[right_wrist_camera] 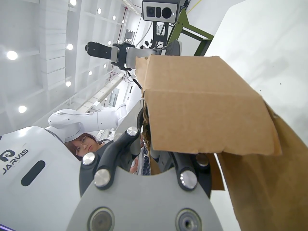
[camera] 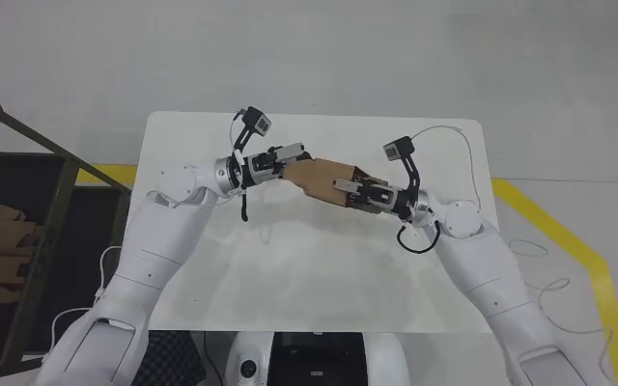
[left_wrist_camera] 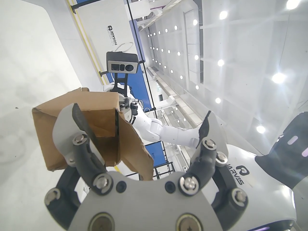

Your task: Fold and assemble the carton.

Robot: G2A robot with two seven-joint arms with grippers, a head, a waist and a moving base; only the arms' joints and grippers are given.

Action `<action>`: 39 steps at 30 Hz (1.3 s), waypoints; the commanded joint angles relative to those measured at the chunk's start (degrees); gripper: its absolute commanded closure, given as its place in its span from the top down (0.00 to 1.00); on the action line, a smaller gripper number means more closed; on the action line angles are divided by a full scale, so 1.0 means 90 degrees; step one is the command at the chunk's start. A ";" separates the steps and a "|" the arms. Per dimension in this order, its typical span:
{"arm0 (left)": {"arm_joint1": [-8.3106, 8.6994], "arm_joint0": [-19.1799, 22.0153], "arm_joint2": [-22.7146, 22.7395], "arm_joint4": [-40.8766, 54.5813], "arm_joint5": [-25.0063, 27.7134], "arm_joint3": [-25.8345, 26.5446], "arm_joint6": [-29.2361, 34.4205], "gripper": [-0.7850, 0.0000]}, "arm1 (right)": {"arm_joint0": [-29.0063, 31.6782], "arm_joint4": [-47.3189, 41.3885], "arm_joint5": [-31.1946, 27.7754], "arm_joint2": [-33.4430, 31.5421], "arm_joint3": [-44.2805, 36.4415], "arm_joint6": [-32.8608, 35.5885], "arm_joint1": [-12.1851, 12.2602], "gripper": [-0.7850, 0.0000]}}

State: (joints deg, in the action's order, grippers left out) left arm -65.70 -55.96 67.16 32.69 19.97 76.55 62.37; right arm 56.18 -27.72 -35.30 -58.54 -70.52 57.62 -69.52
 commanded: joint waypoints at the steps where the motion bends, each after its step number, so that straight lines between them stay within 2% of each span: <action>1: 0.0006 -0.0016 0.0022 -0.0108 0.0021 0.0015 -0.0091 1.00 | 0.0003 -0.0002 -0.0006 -0.0023 -0.0005 0.0015 0.0004 0.00; 10: 0.0098 -0.0179 0.0300 -0.1148 0.0131 0.0377 -0.0653 1.00 | 0.0057 -0.0041 -0.0037 -0.0272 0.0013 0.0003 0.0055 0.00; 22: 0.0196 -0.0285 0.0269 -0.2889 -0.0267 0.1079 -0.1050 1.00 | 0.0159 -0.0009 -0.0025 -0.0379 -0.0036 -0.0022 0.0081 0.00; 39: 0.0194 -0.0180 0.0102 -0.3145 -0.0407 0.0729 -0.1232 1.00 | 0.0248 -0.0343 -0.0066 -0.0607 -0.0293 0.0232 0.0131 0.00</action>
State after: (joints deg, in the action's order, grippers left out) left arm -63.96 -57.63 68.12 4.43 16.32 83.18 51.33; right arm 58.37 -30.67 -35.93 -63.95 -73.07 59.59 -68.36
